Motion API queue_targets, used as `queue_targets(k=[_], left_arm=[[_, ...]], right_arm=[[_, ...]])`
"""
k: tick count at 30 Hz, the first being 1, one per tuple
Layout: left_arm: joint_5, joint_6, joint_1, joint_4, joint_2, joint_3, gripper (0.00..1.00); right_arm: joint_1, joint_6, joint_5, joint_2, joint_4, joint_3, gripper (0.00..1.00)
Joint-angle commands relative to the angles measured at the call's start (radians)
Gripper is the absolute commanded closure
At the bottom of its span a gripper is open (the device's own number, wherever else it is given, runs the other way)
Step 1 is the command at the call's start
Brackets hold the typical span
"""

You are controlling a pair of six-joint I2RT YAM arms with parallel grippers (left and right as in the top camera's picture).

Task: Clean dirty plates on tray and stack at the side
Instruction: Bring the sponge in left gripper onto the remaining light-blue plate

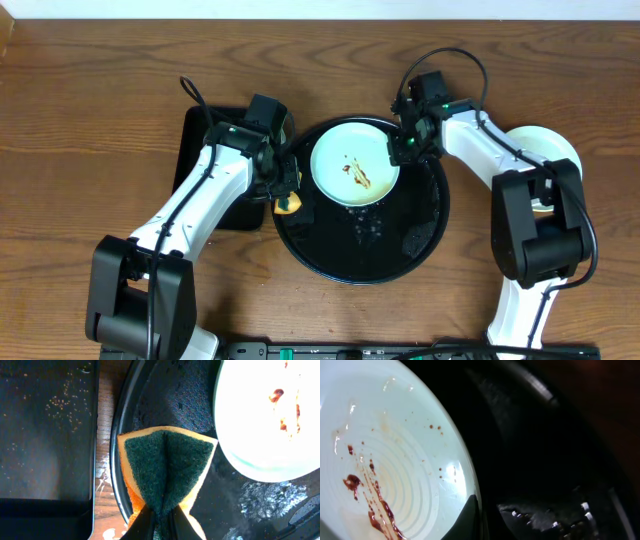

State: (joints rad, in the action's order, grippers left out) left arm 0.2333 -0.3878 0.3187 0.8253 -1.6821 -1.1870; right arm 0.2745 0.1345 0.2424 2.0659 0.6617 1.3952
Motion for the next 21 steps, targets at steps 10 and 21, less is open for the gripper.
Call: queue_targets(k=[10, 21], left_arm=[[0.121, 0.022, 0.062, -0.329, 0.002, 0.003, 0.92], [0.124, -0.036, 0.212, -0.517, -0.144, 0.003, 0.92]], right_arm=[[0.015, 0.034, -0.035, 0.008, 0.09, 0.005, 0.99], [0.015, 0.034, -0.036, 0.008, 0.093, 0.005, 0.99]])
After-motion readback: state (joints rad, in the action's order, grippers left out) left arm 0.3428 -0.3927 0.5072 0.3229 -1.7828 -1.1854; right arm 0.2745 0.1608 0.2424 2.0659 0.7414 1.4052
